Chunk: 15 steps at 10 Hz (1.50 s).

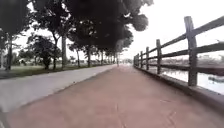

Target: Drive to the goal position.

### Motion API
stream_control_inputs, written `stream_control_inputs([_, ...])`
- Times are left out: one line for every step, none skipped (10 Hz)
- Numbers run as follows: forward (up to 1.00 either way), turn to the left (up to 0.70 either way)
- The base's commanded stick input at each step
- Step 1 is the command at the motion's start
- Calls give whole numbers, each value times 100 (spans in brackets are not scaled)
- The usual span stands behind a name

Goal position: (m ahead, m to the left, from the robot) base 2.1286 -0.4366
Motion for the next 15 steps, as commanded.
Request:
stream_control_inputs([100, 0])
stream_control_inputs([100, 0])
stream_control_inputs([100, 0])
stream_control_inputs([100, 0])
stream_control_inputs([100, 0])
stream_control_inputs([100, 0])
stream_control_inputs([100, 0])
stream_control_inputs([100, 0])
stream_control_inputs([100, 0])
stream_control_inputs([100, 0])
stream_control_inputs([100, 0])
stream_control_inputs([100, 0])
stream_control_inputs([100, 0])
stream_control_inputs([100, 0])
stream_control_inputs([100, -29])
